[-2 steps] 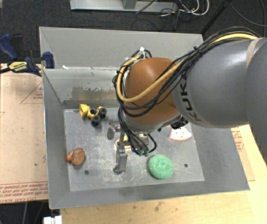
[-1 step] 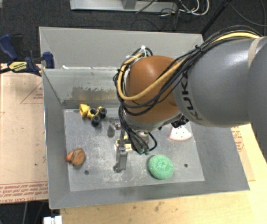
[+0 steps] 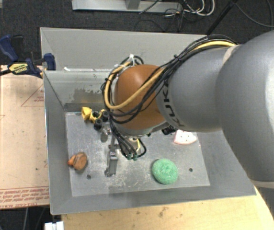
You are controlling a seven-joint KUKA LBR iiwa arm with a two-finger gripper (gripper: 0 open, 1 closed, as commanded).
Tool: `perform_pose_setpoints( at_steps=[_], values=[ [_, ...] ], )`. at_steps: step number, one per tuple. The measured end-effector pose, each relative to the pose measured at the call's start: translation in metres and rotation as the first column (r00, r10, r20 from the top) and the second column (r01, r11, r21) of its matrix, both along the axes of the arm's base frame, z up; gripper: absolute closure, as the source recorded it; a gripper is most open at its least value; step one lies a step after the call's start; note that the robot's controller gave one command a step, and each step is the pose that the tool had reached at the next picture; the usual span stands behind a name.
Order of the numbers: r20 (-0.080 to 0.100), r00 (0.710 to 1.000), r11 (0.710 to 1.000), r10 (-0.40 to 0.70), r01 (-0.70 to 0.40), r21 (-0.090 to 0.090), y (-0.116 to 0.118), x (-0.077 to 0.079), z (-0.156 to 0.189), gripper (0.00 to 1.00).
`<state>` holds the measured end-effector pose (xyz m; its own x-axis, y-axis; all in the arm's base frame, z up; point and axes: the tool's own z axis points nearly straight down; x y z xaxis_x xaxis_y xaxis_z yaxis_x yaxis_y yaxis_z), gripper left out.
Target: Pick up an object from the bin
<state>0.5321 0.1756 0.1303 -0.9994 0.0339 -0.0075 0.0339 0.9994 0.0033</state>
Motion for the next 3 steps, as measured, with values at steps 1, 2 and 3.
perform_pose_setpoints(
  at_steps=[1,2,3],
  values=[
    [-0.006,0.994,0.994,0.106,-0.106,-0.002,0.039,0.014,-0.041,0.0],
    [-0.004,0.991,0.991,0.136,-0.136,-0.001,0.045,0.014,-0.046,0.0],
    [-0.013,0.982,0.982,0.188,-0.188,-0.002,0.05,-0.012,-0.024,0.0]
  ],
)
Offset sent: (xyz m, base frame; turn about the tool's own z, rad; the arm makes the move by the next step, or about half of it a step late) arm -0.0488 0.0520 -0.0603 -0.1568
